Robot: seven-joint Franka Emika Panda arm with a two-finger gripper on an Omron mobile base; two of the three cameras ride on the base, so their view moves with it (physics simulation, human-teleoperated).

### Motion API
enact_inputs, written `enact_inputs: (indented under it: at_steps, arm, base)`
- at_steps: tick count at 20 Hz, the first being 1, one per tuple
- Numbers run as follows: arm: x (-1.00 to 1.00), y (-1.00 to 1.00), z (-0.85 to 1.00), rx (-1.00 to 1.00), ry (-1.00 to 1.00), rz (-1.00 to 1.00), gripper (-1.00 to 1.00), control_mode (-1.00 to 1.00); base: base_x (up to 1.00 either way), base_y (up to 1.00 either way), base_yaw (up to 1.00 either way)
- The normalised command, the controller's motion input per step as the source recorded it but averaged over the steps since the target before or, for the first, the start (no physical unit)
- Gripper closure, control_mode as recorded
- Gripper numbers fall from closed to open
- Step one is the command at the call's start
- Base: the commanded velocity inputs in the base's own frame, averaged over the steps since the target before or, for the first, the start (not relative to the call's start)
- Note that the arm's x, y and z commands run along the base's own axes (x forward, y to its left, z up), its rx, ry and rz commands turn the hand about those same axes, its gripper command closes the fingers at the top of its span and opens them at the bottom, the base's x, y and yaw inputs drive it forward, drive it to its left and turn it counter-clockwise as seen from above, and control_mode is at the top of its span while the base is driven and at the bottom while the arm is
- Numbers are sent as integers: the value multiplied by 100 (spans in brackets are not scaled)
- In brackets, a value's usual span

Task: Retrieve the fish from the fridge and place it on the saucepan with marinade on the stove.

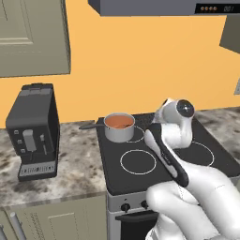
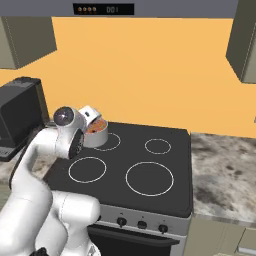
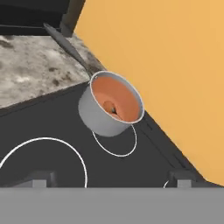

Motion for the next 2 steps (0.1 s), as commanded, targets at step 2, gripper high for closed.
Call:
enact_inputs:
  at_steps: [2]
  arm:
    - [-100,92,58,-48,-16,10,-100,-100]
  base:
    - [0,0,0]
